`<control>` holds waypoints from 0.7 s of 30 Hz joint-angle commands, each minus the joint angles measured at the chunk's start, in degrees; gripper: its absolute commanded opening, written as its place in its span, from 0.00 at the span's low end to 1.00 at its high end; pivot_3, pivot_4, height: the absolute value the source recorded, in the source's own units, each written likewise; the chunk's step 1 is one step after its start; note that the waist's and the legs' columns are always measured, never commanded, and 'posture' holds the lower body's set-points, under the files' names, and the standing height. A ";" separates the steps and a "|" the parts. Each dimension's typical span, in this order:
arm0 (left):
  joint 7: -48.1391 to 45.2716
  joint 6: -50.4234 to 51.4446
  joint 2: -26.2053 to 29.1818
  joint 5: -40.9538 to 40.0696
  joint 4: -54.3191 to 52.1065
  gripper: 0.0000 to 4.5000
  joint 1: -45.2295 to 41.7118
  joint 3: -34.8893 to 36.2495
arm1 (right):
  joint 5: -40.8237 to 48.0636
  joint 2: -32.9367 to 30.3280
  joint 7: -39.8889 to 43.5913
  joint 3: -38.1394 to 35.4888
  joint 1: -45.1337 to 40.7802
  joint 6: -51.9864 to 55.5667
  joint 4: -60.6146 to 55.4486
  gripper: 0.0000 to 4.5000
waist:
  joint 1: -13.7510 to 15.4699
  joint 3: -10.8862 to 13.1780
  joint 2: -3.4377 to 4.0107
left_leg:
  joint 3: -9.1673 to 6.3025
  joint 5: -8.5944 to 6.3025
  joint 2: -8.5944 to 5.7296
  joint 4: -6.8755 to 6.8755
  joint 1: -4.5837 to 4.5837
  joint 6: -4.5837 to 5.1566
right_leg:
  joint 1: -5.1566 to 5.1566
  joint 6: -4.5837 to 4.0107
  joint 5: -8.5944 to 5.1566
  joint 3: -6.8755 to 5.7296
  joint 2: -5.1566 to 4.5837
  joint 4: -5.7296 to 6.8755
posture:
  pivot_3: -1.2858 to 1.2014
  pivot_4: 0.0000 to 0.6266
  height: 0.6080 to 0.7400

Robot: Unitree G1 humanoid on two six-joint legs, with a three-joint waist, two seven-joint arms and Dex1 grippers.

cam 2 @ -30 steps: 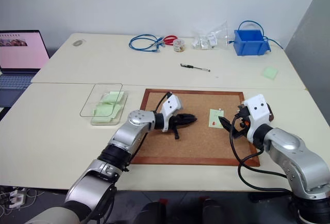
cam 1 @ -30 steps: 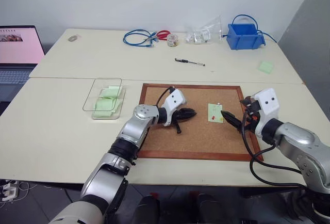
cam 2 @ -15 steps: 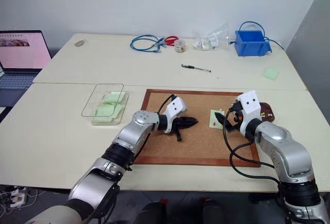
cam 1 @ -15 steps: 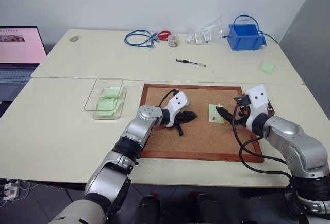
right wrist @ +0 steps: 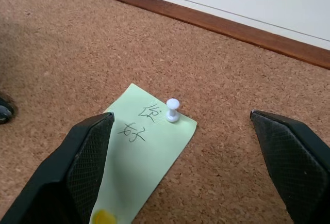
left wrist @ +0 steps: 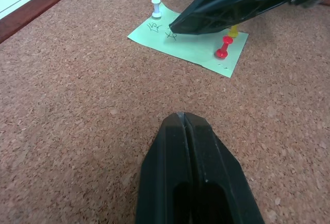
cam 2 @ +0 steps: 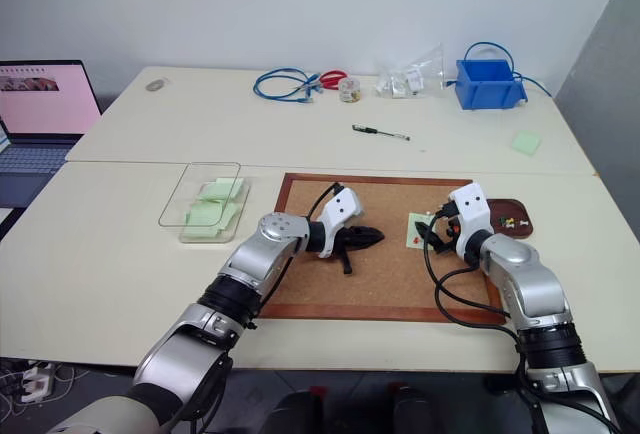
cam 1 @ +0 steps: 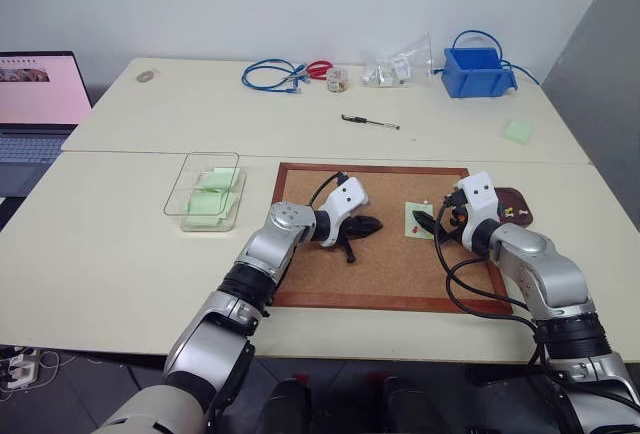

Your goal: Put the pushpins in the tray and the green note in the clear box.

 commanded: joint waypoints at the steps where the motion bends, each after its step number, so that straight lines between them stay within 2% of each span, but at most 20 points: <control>1: -0.62 0.87 0.70 1.88 1.31 0.00 2.19 -1.91 | -1.55 0.74 1.17 -0.42 -1.74 -3.86 1.66 0.80 | 0.00 -0.04 0.07 | 0.00 0.00 0.00 0.00 0.01 0.00 | 0.00 0.00 0.00 0.00 0.00 0.01 | 0.52 0.24 1.00; 10: -0.31 1.32 1.45 1.98 -0.12 0.00 3.33 -1.82 | -3.29 2.49 2.53 -0.30 -2.41 -7.30 4.13 0.46 | -0.15 -0.13 0.16 | 0.02 0.00 0.03 0.00 0.02 0.00 | -0.01 0.00 0.00 0.01 0.01 0.04 | 0.52 0.24 1.00; 19: -0.10 1.47 1.68 2.15 -0.42 0.00 3.65 -1.93 | -4.29 3.65 3.44 -0.72 -2.88 -9.27 5.46 0.07 | -0.20 -0.14 0.18 | 0.03 0.00 0.03 0.00 0.03 0.00 | -0.01 0.00 0.00 0.02 0.01 0.05 | 0.52 0.24 1.00; 21: -0.02 1.63 1.58 2.13 -0.59 0.00 3.72 -2.01 | -4.64 4.05 3.53 -0.60 -3.60 -9.72 6.52 0.01 | -0.26 -0.14 0.18 | 0.03 0.00 0.04 0.00 0.03 0.00 | -0.01 0.00 0.00 0.01 0.02 0.05 | 0.52 0.24 1.00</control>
